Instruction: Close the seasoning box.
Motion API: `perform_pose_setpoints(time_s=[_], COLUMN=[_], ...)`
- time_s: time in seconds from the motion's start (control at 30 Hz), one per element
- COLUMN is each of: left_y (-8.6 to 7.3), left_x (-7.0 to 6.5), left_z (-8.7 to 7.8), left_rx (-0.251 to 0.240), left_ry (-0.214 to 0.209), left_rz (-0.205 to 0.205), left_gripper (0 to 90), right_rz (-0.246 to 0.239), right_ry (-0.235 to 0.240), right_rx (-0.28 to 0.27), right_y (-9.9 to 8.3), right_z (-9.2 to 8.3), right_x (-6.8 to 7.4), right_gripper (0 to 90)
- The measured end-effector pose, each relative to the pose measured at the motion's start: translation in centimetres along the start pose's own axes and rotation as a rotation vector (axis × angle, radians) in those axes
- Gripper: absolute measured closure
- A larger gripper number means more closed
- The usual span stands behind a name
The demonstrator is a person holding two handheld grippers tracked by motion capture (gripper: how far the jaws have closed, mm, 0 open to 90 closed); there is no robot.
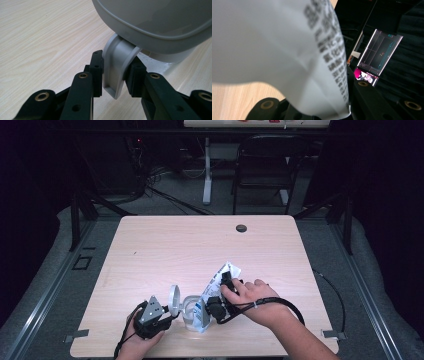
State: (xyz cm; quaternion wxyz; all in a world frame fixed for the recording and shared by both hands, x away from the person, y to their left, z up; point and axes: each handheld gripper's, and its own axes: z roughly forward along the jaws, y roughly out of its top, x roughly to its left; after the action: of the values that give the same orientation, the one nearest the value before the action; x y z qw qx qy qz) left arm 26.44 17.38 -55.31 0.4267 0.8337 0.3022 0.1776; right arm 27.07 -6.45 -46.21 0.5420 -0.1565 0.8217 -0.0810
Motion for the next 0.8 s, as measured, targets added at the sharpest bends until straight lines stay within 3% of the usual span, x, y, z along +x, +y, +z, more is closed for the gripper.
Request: perform_pose_setpoints(time_s=[0.8], left_y=[0.00], left_x=[0.00], left_z=[0.01], left_rx=[0.000], left_ry=[0.000], left_rz=[-0.001], left_gripper=[70.8], right_rz=[-0.017], right_ry=[-0.009], right_rx=[0.007], right_y=[-0.06], right_z=[-0.13], right_x=[-0.03], right_gripper=[78.9])
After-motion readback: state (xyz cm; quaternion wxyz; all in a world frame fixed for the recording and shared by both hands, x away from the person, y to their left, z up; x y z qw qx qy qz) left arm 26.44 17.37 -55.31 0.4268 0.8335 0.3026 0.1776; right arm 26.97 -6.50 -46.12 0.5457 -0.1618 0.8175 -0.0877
